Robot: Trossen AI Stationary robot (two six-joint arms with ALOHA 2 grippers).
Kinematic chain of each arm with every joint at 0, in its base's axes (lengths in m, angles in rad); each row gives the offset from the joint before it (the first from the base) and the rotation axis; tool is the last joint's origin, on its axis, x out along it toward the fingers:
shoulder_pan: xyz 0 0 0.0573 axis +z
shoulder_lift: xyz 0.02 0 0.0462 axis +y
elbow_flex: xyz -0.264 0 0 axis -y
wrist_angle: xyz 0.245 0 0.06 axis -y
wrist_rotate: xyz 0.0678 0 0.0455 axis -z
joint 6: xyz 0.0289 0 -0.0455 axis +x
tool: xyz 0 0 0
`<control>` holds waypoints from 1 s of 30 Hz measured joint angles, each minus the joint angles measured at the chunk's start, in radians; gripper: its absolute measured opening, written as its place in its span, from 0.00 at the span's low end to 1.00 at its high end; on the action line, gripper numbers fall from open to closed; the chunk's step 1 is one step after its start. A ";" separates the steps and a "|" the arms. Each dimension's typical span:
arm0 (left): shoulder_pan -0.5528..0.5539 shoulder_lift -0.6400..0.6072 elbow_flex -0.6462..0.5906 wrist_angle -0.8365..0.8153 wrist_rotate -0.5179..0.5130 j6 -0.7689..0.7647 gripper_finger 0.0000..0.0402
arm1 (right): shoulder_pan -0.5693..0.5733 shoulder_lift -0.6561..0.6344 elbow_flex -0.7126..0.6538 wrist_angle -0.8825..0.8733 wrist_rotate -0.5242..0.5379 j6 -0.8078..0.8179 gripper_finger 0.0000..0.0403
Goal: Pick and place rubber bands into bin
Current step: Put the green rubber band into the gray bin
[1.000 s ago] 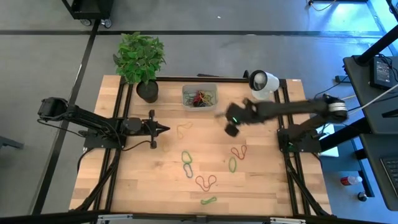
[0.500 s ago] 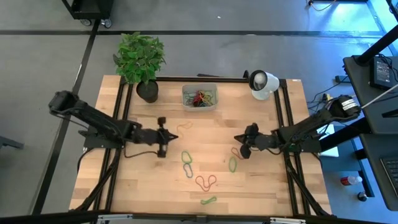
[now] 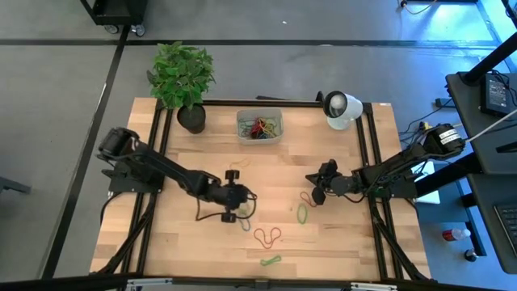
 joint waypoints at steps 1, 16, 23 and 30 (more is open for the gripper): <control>0.002 0.020 0.017 -0.018 0.008 -0.009 0.19 | 0.000 0.000 0.000 0.001 0.000 0.000 0.01; 0.039 0.166 0.048 -0.073 0.055 -0.130 0.32 | 0.000 0.000 0.000 0.053 0.001 -0.059 0.01; 0.044 0.160 0.047 -0.079 0.065 -0.076 0.05 | 0.000 0.000 0.000 0.059 0.000 -0.060 0.01; 0.112 0.088 0.148 -0.243 0.006 -0.042 0.01 | 0.000 0.000 0.000 0.063 0.000 -0.058 0.01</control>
